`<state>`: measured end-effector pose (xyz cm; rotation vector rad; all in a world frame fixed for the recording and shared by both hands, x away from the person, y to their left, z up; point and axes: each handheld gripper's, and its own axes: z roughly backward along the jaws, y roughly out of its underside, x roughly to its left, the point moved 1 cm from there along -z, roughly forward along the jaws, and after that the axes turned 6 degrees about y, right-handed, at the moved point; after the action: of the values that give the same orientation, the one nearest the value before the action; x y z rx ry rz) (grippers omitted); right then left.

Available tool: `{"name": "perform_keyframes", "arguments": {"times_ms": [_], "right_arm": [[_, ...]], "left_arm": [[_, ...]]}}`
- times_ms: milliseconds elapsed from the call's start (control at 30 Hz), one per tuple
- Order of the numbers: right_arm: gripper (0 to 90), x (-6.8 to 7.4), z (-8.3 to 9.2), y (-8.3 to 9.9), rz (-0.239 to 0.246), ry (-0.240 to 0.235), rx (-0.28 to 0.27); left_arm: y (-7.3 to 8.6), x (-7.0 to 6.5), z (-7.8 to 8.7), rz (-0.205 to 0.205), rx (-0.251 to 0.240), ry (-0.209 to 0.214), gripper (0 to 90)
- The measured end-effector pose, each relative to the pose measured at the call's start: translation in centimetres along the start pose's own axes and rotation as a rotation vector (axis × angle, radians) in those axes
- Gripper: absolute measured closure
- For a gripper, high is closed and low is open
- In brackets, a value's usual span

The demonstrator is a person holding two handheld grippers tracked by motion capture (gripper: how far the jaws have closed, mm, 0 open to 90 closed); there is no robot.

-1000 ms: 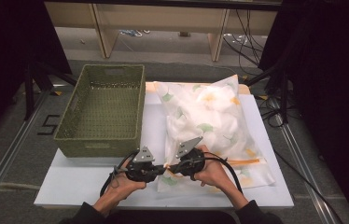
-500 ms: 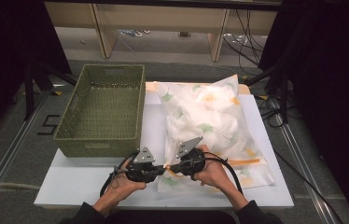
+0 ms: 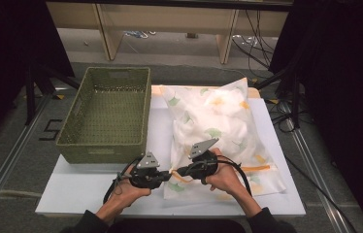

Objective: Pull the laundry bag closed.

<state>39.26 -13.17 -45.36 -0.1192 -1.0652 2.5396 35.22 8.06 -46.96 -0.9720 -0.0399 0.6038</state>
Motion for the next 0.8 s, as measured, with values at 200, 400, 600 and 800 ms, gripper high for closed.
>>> {"name": "perform_keyframes", "arguments": {"times_ms": [200,400,600,800], "right_arm": [[90.0,-0.1,0.3,-0.2,-0.029,-0.006,-0.045],[90.0,0.1,-0.4,-0.1,-0.017,0.003,-0.036],[90.0,0.1,-0.5,-0.2,-0.032,0.011,-0.043],[90.0,0.2,-0.9,-0.1,-0.044,0.007,-0.034]], "left_arm": [[0.0,-0.1,-0.2,-0.011,-0.009,-0.006,84.9],[0.1,-0.1,-0.2,0.017,-0.015,-0.008,84.9],[0.1,-0.1,-0.3,0.026,-0.011,0.0,84.9],[0.1,0.0,-0.3,0.01,-0.01,-0.002,84.8]]}}
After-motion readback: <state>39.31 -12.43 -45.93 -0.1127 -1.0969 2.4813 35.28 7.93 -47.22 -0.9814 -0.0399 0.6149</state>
